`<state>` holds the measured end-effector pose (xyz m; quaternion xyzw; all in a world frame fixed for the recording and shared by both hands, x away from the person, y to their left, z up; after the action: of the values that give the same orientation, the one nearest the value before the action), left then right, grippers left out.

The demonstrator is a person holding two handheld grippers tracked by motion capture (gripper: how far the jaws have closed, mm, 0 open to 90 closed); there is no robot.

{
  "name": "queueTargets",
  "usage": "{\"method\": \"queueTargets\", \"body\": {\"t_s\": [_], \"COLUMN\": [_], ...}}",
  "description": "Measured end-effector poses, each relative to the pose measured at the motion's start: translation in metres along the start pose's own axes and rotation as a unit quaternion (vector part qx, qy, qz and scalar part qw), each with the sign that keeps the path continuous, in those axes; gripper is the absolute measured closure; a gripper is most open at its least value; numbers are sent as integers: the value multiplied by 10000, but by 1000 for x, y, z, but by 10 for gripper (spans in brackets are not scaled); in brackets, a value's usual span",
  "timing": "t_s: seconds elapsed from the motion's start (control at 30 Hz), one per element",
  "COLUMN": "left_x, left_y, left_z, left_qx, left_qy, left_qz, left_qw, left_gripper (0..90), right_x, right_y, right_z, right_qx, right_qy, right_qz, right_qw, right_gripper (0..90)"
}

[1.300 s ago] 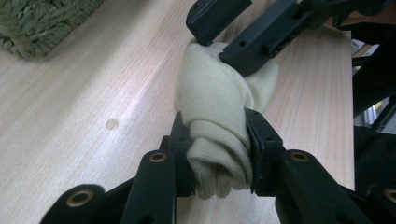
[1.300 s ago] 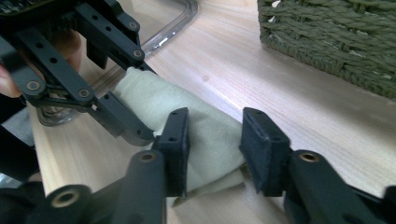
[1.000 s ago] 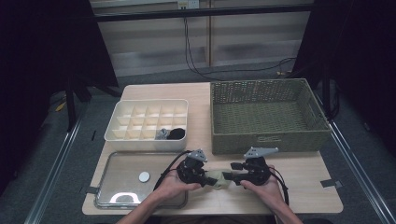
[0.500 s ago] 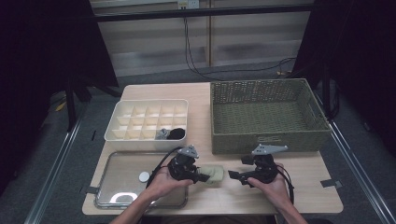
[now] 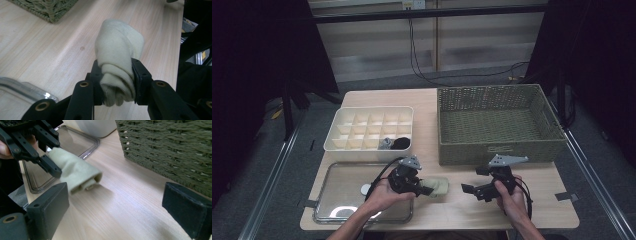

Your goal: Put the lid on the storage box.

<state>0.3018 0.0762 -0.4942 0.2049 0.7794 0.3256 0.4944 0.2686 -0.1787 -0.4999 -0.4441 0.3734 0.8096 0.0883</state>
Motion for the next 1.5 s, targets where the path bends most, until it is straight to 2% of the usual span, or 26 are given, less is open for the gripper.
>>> {"method": "queueTargets", "body": {"t_s": [0.07,0.1,0.13,0.17,0.2,0.3,0.4,0.53,0.6,0.67,0.7,0.77,0.9,0.97,1.2,1.5], "left_x": [2,4,5,6,6,6,5,4,2,2,3,4,6,6,6,10], "left_y": [3,3,6,9,11,19,25,32,36,41,42,46,57,65,89,113], "left_z": [2,3,5,6,6,8,10,11,9,9,8,11,18,22,33,47], "left_qx": [-84,-64,-46,-159,-104,-193,-175,-273,-224,-225,-199,-286,-377,-409,-673,-787], "left_qy": [25,57,64,70,98,130,183,104,54,-46,22,-13,49,143,182,352], "left_qz": [64,-54,-25,31,-39,5,-73,-92,-193,-135,-214,-142,-254,-315,-365,-481], "left_qw": [9999,9999,10000,9998,9999,9997,9997,9995,9995,9996,9996,9995,9990,9986,9969,9951], "left_gripper": [675,675,675,675,675,675,675,676,676,676,676,676,678,679,678,675], "right_x": [2,3,4,5,5,4,4,3,3,3,3,2,3,3,3,3], "right_y": [1,2,3,3,4,4,4,6,6,5,4,4,3,2,0,-1], "right_z": [-2,-2,-2,-2,-2,-1,-2,-2,-2,-3,-4,-5,-6,-5,-3,-5], "right_qx": [185,191,144,94,131,143,182,179,169,186,193,208,224,207,195,211], "right_qy": [-39,-51,-85,-75,-23,52,135,194,223,221,227,198,205,217,226,208], "right_qz": [79,59,34,14,-7,-42,-34,-75,-80,-54,-50,-58,-35,-3,30,51], "right_qw": [9998,9998,9999,9999,9999,9999,9997,9996,9996,9996,9995,9996,9995,9996,9995,9995], "right_gripper": [75,72,70,70,70,65,65,64,63,63,63,63,61,58,55,55]}}
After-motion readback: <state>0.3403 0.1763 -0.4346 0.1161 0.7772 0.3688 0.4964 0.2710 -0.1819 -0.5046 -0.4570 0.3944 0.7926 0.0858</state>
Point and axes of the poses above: each handheld gripper's, and its own axes: y roughly backward along the jaws, x roughly out of its underside, z roughly to its left, the point moved 4 cm from there along -y, roughly forward along the jaws, and after that the axes turned 1 degree about y, right-handed, at the moved point
